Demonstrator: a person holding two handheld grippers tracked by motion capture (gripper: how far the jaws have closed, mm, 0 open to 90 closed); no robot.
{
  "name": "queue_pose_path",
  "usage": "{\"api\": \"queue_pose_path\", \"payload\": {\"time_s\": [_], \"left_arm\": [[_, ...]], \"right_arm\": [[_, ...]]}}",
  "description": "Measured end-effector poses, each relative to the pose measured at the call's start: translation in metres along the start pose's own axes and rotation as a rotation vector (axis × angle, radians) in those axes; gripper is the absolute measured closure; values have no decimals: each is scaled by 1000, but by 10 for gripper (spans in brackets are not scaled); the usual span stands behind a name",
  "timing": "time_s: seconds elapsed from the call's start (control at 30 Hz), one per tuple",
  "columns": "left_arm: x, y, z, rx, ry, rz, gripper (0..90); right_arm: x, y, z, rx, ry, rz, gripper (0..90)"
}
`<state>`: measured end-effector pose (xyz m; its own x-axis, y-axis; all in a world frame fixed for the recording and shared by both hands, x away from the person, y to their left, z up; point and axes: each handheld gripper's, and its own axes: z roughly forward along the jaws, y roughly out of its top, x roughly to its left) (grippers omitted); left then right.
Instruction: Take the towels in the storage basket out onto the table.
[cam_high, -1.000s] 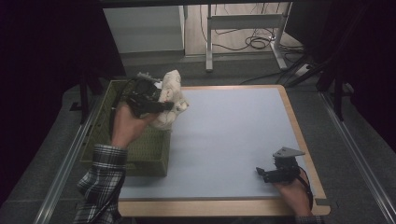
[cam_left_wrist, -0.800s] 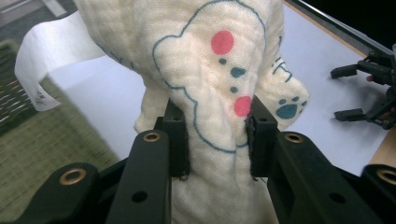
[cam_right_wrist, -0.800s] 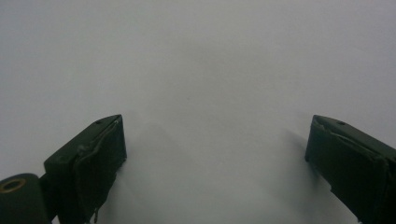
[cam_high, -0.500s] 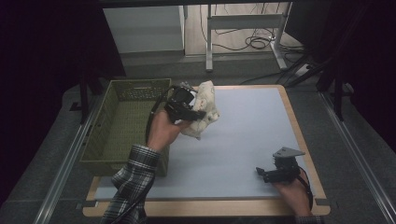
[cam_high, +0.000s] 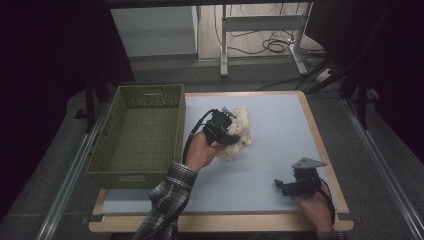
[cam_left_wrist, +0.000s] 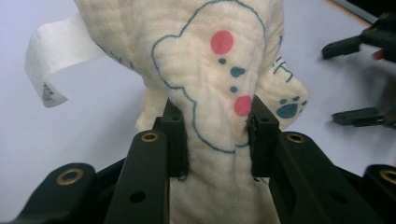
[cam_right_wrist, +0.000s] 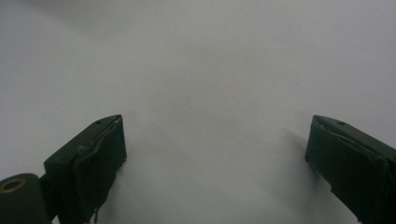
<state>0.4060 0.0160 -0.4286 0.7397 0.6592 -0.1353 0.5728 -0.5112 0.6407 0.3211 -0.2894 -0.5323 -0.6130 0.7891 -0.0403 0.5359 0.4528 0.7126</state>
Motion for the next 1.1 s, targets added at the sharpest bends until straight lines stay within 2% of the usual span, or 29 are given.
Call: {"api": "queue_pose_path", "payload": {"time_s": [0.03, 0.07, 0.1, 0.27, 0.4, 0.47, 0.53, 0.57, 0.63, 0.73, 0.97, 1.1], "left_arm": [[0, 0, 0, 0, 0, 0, 671], [1, -4, 11, 5, 4, -5, 669], [1, -4, 11, 5, 4, -5, 668], [5, -12, 36, 16, 18, -12, 655], [7, -18, 51, 20, 43, -5, 628], [8, -21, 57, 15, 61, -10, 573], [10, -23, 58, -4, 78, -32, 389], [10, -24, 58, -11, 85, -43, 389], [12, -24, 52, -22, 97, -43, 289], [11, -24, 39, -60, 106, -53, 216], [0, -33, 14, -101, 120, -37, 237], [-5, -39, 8, -107, 123, -33, 277]], "right_arm": [[0, 0, 0, 0, 0, 0, 53], [0, 0, 0, 0, 0, 1, 53], [0, 0, 0, 0, 0, 1, 53], [0, 0, 0, 0, 1, 0, 53], [0, 0, 0, -1, 1, 1, 53], [0, 0, 0, -1, 1, 1, 53], [0, 0, 0, -1, 0, 1, 53], [0, 0, 0, -1, 0, 1, 53], [0, 0, 0, -1, 0, 1, 53], [0, 0, 0, -1, 0, 1, 54], [0, 0, 0, -3, 2, 3, 56], [0, 0, -1, -3, 0, -1, 65]]}}
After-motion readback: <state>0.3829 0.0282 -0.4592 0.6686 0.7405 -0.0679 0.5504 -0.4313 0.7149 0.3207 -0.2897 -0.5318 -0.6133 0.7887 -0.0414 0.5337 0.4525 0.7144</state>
